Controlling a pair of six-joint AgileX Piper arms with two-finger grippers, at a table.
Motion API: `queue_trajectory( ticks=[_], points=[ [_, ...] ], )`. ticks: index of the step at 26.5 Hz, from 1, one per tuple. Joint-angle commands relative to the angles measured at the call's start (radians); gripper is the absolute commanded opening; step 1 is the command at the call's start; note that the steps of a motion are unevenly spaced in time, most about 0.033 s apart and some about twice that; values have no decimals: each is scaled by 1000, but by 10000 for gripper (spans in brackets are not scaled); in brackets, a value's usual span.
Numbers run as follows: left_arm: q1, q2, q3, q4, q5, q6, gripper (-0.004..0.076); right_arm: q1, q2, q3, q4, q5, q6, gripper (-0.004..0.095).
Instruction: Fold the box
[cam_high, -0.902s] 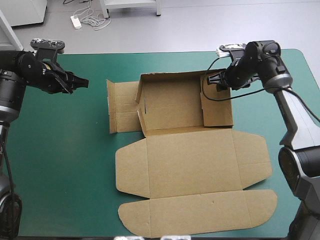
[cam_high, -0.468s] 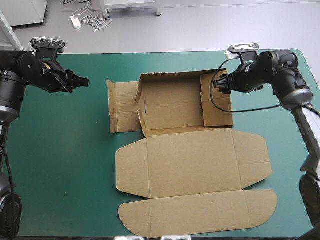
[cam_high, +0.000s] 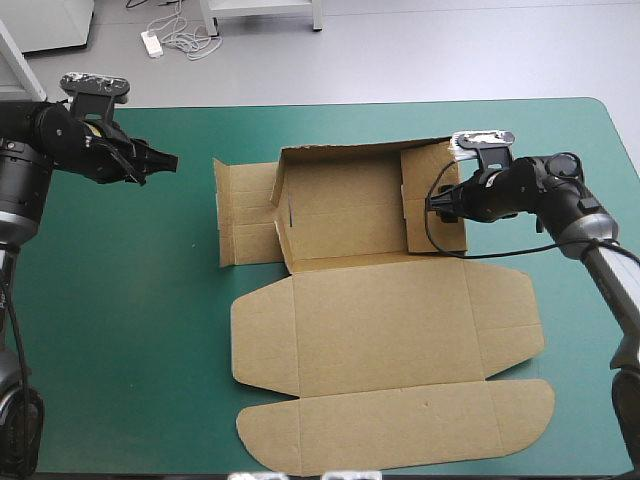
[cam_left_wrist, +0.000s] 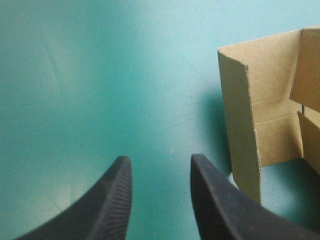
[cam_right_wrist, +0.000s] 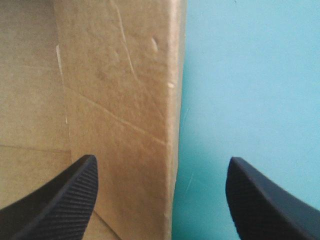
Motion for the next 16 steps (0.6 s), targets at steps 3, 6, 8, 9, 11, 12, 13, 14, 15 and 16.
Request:
queue_trajectory(
  ticks=[3,6,8,9,11,12,13,14,15,16],
  points=[
    [-2,-33,-32,-12,-46,1,277,1,26,-21,13,-98,-14,642],
    [-2,-33,-32,-12,-46,1,277,1,59,-21,13,-104,-14,497],
    [-2,-33,-32,-12,-46,1,277,1,65,-21,13,-104,-14,307],
    [-2,-33,-32,-12,-46,1,277,1,65,-21,13,-102,-14,201],
    [-2,-33,-32,-12,-50,1,277,1,56,-33,13,-80,-16,-16],
    [-2,-33,-32,-12,-53,1,277,1,54,-46,13,-55,-16,-14],
    [-2,-33,-32,-12,-53,1,277,1,54,-63,13,-23,-16,-15],
    [-2,-33,-32,-13,-53,1,277,1,54,-80,13,7,-16,-16],
    [-2,-33,-32,-13,-58,1,277,1,54,-127,13,87,-7,-15],
    [-2,-33,-32,-13,-59,-3,277,1,54,-147,13,126,-3,-15]
  ],
)
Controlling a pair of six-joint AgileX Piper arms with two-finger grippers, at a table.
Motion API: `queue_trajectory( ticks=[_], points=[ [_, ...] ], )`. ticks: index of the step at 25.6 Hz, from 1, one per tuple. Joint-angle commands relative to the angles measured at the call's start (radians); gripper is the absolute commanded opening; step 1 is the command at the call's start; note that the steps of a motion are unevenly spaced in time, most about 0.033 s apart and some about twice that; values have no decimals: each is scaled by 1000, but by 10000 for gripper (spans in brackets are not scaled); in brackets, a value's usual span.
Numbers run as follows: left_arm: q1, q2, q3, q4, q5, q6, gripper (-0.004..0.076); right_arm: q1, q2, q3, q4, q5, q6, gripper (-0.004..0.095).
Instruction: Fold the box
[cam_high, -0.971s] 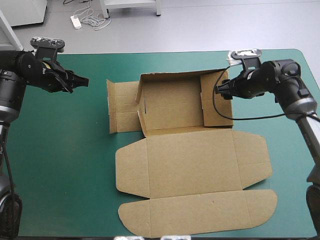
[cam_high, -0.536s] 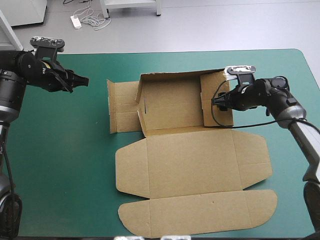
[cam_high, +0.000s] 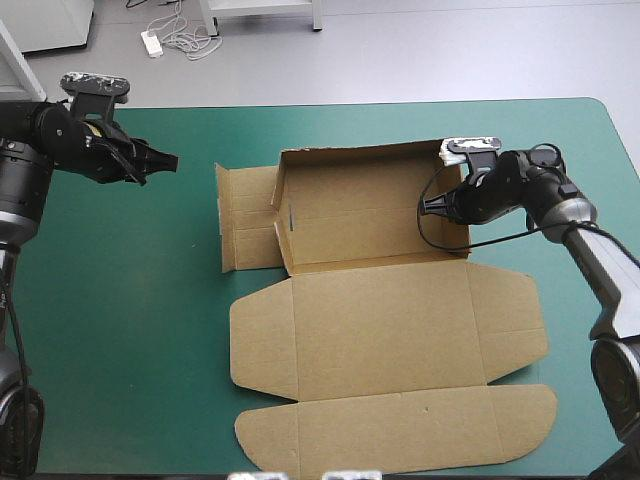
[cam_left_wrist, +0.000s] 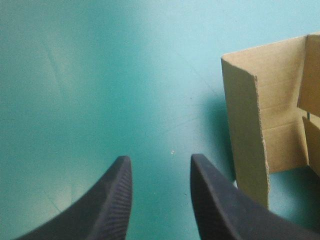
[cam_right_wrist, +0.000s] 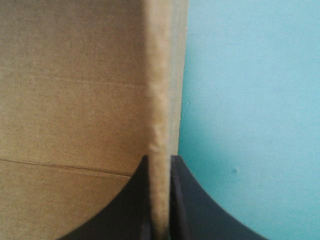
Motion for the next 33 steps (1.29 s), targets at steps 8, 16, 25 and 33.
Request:
queue_trajectory(
  ticks=[8,16,25,33],
  points=[
    [-2,-33,-32,-14,-74,-8,277,1,-39,-273,-4,397,103,-15],
    [-2,-31,-32,-25,-75,-6,277,1,87,-273,-18,397,144,-15],
    [-2,1,-20,-21,-38,-4,277,1,179,-273,-44,397,135,-15],
    [-2,5,53,-21,-77,17,277,1,203,-293,-44,393,103,262]
  ],
)
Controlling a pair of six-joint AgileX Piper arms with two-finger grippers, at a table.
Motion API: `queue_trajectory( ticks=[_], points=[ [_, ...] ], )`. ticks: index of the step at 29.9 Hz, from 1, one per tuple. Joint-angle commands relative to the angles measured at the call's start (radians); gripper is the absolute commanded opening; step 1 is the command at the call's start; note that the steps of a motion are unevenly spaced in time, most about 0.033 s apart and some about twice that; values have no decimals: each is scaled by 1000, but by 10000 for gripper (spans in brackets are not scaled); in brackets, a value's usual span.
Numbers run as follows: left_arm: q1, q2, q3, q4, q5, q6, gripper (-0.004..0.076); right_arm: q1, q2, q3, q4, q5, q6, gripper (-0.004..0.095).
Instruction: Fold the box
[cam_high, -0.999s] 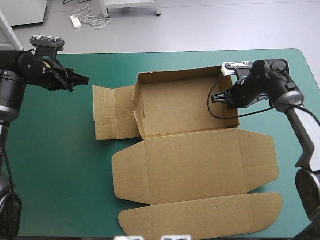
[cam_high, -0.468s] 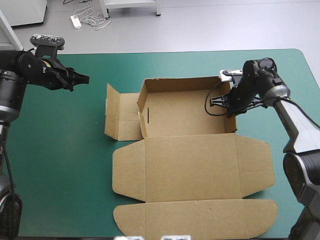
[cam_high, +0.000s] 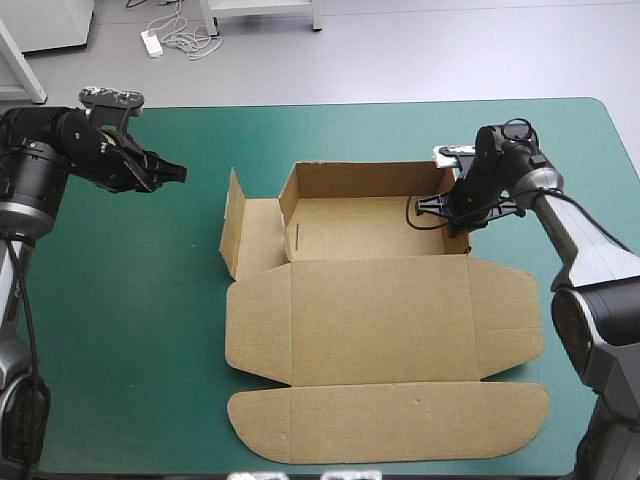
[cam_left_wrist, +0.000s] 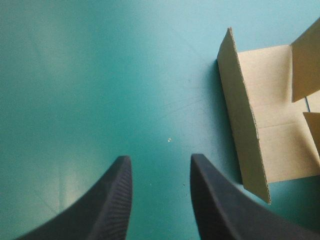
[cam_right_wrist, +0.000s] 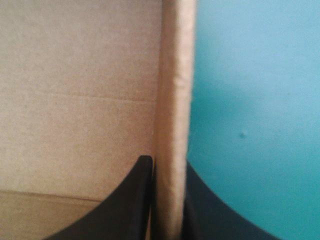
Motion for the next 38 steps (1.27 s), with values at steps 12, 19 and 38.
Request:
queue_trajectory(
  ticks=[12,19,38],
  points=[
    [-2,-34,-2,-5,-70,1,277,1,-107,-235,-31,39,-8,679],
    [-2,-34,-2,-5,-68,1,277,1,-85,-224,-28,41,-4,679],
    [-2,-34,-2,-5,-77,1,277,1,71,-223,26,36,-41,229]
  ],
)
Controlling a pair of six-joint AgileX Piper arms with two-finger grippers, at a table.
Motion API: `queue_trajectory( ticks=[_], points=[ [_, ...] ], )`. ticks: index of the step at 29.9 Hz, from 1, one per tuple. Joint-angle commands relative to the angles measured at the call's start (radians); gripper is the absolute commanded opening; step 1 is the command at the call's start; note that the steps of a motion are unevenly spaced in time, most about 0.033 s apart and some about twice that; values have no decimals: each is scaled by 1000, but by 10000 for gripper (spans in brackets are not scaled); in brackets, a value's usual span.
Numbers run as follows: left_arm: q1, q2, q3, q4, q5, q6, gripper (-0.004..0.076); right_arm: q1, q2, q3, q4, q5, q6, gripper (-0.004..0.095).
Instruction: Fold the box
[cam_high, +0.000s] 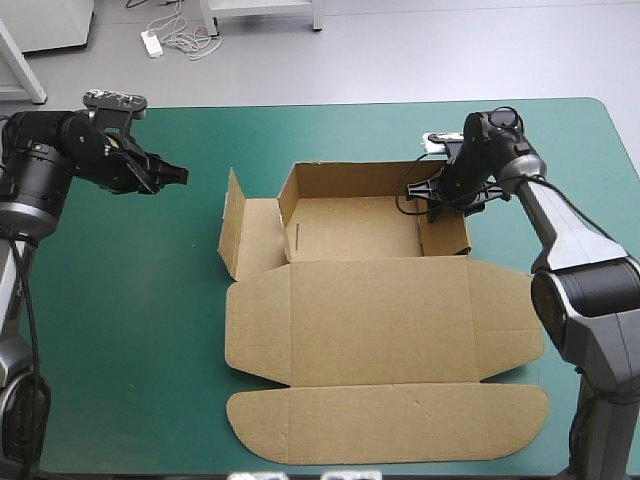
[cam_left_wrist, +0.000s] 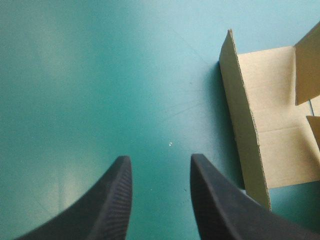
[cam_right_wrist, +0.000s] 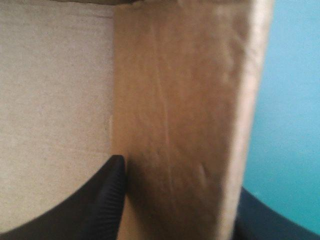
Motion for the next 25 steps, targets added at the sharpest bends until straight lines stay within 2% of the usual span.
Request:
queue_trajectory(
  ticks=[1,3,10,12,20,25],
  points=[
    [-2,-36,-22,-6,-48,-3,277,-5,-60,-23,8,3,-37,148],
    [-2,-36,-22,-6,-55,-3,277,-5,-64,-28,8,-6,-54,-15],
    [-2,-36,-22,10,-116,-44,272,-7,-148,-75,-5,-40,-61,-19],
    [-2,-36,-22,21,-142,-59,249,-7,-185,-103,-17,-40,-61,-19],
    [-2,-36,-22,37,-215,-59,-7,-7,-306,-208,-26,-8,-61,-19],
    [21,-36,-22,88,-264,-88,-6,-7,-356,-230,-61,10,-68,-19]
  ],
)
